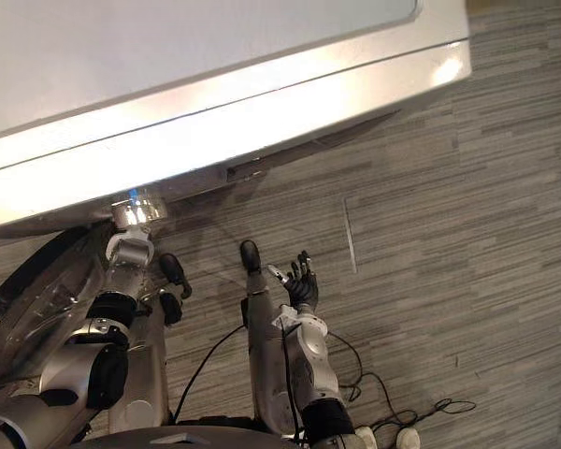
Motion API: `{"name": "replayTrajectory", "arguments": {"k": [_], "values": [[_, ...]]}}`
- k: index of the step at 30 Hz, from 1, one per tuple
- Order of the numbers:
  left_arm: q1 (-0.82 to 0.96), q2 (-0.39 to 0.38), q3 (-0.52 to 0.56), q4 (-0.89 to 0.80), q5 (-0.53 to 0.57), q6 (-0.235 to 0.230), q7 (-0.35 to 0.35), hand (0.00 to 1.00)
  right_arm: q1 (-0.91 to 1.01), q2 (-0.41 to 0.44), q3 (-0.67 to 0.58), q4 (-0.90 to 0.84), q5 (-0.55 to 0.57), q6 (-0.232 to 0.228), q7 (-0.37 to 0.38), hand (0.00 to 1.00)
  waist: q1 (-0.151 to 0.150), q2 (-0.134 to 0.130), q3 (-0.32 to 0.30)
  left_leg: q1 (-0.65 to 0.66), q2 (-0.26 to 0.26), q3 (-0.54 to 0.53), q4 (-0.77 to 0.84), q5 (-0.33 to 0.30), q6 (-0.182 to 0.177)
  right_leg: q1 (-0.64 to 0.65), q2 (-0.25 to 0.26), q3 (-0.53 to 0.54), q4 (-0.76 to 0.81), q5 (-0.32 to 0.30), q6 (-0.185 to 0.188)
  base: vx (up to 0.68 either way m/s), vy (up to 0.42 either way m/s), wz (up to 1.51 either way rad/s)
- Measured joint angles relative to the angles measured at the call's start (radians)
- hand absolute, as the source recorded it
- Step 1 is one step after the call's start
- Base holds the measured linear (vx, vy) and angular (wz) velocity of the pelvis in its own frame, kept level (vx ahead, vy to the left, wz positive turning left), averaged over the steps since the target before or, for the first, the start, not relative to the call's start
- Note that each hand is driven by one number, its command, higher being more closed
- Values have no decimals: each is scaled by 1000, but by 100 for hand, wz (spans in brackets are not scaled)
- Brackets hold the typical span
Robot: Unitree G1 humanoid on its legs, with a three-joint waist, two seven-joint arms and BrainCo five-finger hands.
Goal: Pick up the laundry basket with both hands and put the clothes into the washing machine.
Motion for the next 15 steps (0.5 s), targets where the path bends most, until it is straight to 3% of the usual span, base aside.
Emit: {"name": "replayTrajectory", "arguments": {"k": [1, 3, 5, 6, 8, 9, 11, 14, 15], "values": [[29, 8, -44, -5, 27, 1, -19, 0, -1, 0, -1, 15, -1, 6, 1, 0, 4, 0, 0, 20, -1, 0, -3, 0, 0, 18, -1, -4, 0, 0, 0, 55, -29, 10], [134, 7, -203, -70, 220, 5, -112, 0, -2, -6, -28, 108, -49, 22, 22, 0, 22, 18, -35, 90, -17, -6, -37, 1, -1, 79, -11, -17, -3, -3, -3, 38, -19, 20], [194, -11, -283, -81, 399, 7, -166, 0, -6, -15, -42, 199, -78, 35, 42, 0, 31, 29, -84, 132, -43, -7, -65, 7, 1, 115, -33, -29, -4, -24, -5, 9, 2, 26], [213, -18, -302, -76, 451, 9, -176, 0, -6, -15, -49, 230, -78, 37, 46, 0, 31, 35, -98, 152, -51, -7, -73, 8, 2, 133, -43, -34, -5, -35, -5, -5, -5, 29], [314, -49, -315, -3, 717, 28, -237, 0, -4, -12, -79, 361, -120, 60, 72, 0, 32, 65, -152, 233, -81, -10, -116, 18, 3, 202, -66, -43, -5, -53, -4, -6, 2, 25], [340, -59, -312, 24, 756, 38, -244, 0, 0, -13, -87, 387, -129, 65, 76, 0, 32, 72, -167, 251, -86, -10, -130, 20, 3, 217, -70, -47, -5, -58, -5, -8, 8, 23], [436, -68, -244, 126, 869, 64, -266, 0, 14, -9, -123, 463, -156, 78, 88, 0, 32, 83, -224, 304, -115, -20, -190, 43, -1, 249, -90, -63, 3, -74, -3, -16, -10, 32], [536, -67, 24, 223, 932, 107, -255, 0, 14, -14, -207, 550, -194, 92, 92, 0, 47, 82, -260, 379, -145, -63, -280, 92, -15, 313, -112, -121, -2, -92, -9, -30, -58, 56], [550, -62, 64, 232, 943, 116, -254, 0, 16, -16, -225, 566, -196, 97, 93, 0, 54, 81, -263, 397, -147, -67, -294, 97, -19, 331, -115, -130, -3, -100, -15, -37, -61, 49]]}}
